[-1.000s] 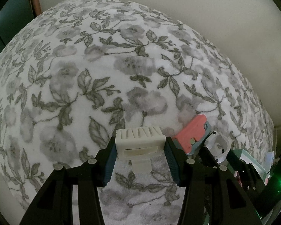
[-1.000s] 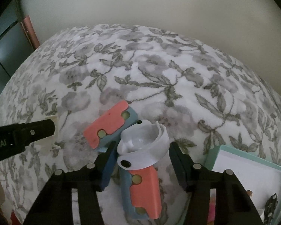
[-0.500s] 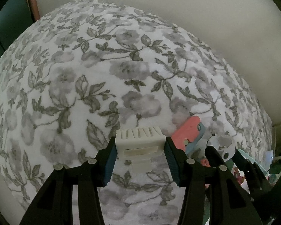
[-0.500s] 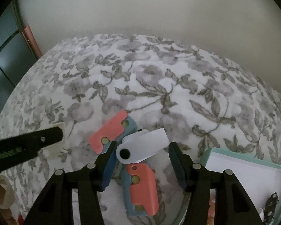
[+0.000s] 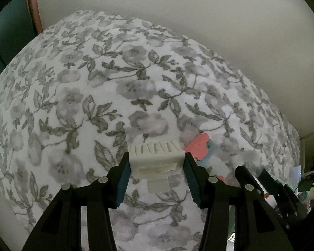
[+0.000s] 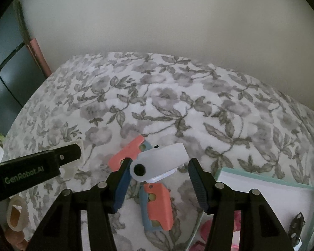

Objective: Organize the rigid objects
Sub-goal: 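Grasp the white earbud case with the right tool while the left tool holds the clip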

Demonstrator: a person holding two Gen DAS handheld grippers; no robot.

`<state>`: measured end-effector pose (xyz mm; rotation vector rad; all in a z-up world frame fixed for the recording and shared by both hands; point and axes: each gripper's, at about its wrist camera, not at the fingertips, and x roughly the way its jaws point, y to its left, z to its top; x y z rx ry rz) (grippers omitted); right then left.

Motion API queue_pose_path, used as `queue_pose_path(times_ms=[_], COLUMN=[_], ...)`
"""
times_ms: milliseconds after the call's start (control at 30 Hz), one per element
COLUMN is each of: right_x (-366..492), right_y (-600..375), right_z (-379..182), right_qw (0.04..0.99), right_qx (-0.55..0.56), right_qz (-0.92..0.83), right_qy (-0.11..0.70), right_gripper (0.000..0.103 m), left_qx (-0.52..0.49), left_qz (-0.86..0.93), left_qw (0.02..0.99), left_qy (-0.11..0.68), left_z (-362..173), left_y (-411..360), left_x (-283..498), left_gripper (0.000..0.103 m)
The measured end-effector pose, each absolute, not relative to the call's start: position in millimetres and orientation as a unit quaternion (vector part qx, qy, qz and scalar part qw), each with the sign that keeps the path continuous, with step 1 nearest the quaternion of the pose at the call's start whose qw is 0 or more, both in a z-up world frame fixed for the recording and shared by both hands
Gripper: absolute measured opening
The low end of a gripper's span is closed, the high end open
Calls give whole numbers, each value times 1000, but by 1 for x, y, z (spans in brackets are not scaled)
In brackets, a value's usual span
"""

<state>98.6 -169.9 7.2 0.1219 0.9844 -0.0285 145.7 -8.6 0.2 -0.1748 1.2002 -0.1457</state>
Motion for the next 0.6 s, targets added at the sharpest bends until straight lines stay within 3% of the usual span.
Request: queue_pose_path(times_ms=[600], right_x=[90], right_y=[-192], right_z=[6], right_qw=[872], right_qx=[93], right_qz=[-29], right_qy=[479], right_gripper=[42], left_qx=[-68], left_qz=[-76], left_qw=[818], left_qy=[566], left_z=[1], left_y=[-19], left_x=[136], left_gripper=[52])
